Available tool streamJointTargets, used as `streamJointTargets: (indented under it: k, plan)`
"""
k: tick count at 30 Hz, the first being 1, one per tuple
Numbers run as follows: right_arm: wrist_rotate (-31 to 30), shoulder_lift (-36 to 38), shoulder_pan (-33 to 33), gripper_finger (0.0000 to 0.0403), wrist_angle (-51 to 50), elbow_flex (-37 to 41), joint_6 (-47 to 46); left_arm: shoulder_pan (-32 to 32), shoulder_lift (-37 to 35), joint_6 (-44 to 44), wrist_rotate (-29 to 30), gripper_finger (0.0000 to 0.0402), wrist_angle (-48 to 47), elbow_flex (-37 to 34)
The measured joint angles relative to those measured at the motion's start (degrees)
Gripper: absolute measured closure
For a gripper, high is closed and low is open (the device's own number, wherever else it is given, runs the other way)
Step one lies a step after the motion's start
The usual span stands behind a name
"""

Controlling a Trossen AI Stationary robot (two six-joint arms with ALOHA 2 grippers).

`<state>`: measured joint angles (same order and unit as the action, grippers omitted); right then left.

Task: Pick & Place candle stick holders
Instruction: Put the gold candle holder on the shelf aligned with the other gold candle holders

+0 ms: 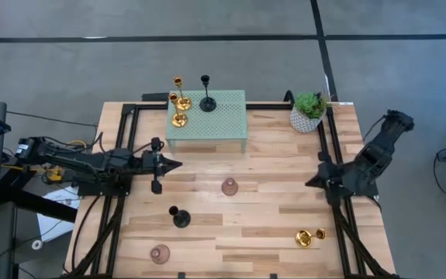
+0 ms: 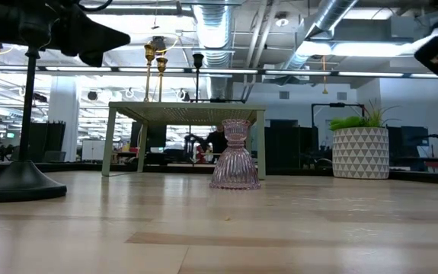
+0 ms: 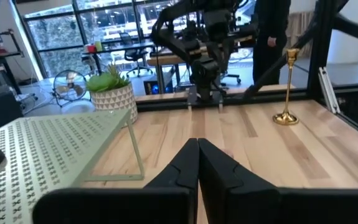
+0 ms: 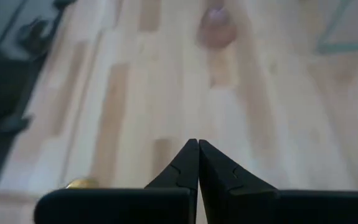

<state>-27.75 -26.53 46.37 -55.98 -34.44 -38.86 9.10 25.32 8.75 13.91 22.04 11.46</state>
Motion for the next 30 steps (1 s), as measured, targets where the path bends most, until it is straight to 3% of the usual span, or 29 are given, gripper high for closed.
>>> streamJointTargets:
  k: [6,11,20,30]
  plan:
    - [10.67,2.69,5.18,0.0403,-5.21,0.00,-6.37,0.00,0.00,-0.04,-0.02,0.0396,0.64,0.00]
    - [14.39,3.40,10.21,0.0403,-6.13,-0.02,-7.78,0.00,0.00,-0.08,-0.04,0.0397,1.60,0.00]
    - [12.90,3.42,20.36,0.0403,-3.39,5.77,-16.37,0.00,0.02,-1.77,-0.07,0.0396,3.48,0.00]
    - [3.27,1.42,31.18,0.0403,14.35,16.68,-31.61,0.00,0.02,-1.70,-0.07,0.0396,4.20,0.00]
